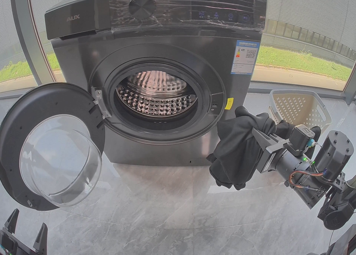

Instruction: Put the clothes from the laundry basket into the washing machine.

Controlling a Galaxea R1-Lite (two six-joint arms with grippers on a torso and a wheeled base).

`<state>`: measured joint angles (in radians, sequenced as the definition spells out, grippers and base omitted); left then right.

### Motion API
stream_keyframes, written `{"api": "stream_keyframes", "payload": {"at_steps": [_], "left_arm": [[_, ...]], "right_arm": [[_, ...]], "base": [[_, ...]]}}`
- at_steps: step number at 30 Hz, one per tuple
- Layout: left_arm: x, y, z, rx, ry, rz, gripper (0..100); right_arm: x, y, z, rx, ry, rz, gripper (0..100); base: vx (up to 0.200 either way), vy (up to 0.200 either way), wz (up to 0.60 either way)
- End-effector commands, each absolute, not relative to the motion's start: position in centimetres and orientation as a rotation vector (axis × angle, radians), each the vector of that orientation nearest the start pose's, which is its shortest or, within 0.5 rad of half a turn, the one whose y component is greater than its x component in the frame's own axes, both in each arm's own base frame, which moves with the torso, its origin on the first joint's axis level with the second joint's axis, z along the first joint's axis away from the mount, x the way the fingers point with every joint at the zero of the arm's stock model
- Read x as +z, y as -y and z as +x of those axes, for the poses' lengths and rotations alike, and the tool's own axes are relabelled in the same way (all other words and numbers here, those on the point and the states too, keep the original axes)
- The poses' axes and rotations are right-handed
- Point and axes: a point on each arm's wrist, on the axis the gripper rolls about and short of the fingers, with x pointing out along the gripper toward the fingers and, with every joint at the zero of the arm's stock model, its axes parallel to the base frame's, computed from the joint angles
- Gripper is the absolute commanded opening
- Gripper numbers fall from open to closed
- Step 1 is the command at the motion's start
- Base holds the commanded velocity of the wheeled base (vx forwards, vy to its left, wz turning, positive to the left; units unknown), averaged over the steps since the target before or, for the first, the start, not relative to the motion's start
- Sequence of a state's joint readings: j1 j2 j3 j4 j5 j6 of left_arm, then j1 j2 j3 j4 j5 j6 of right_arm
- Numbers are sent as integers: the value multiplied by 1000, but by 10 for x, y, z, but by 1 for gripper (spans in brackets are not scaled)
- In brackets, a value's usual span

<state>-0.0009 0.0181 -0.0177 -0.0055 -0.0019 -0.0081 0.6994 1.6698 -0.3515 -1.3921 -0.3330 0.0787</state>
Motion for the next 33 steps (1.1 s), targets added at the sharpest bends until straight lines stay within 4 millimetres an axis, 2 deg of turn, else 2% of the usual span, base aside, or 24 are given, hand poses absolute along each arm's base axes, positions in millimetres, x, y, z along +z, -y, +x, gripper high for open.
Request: {"api": "stream_keyframes", "payload": {"at_steps": [1, 26, 33], "left_arm": [[76, 0, -23, -3, 6, -8, 100], [76, 0, -23, 0, 6, 3, 100], [76, 0, -23, -2, 6, 0, 100]], "right_arm": [[155, -154, 194, 369, 48, 115, 0], [153, -155, 192, 375, 39, 110, 0], [150, -157, 192, 381, 24, 123, 0]], "base": [[0, 0, 0], [0, 0, 0], [0, 200, 0]]}}
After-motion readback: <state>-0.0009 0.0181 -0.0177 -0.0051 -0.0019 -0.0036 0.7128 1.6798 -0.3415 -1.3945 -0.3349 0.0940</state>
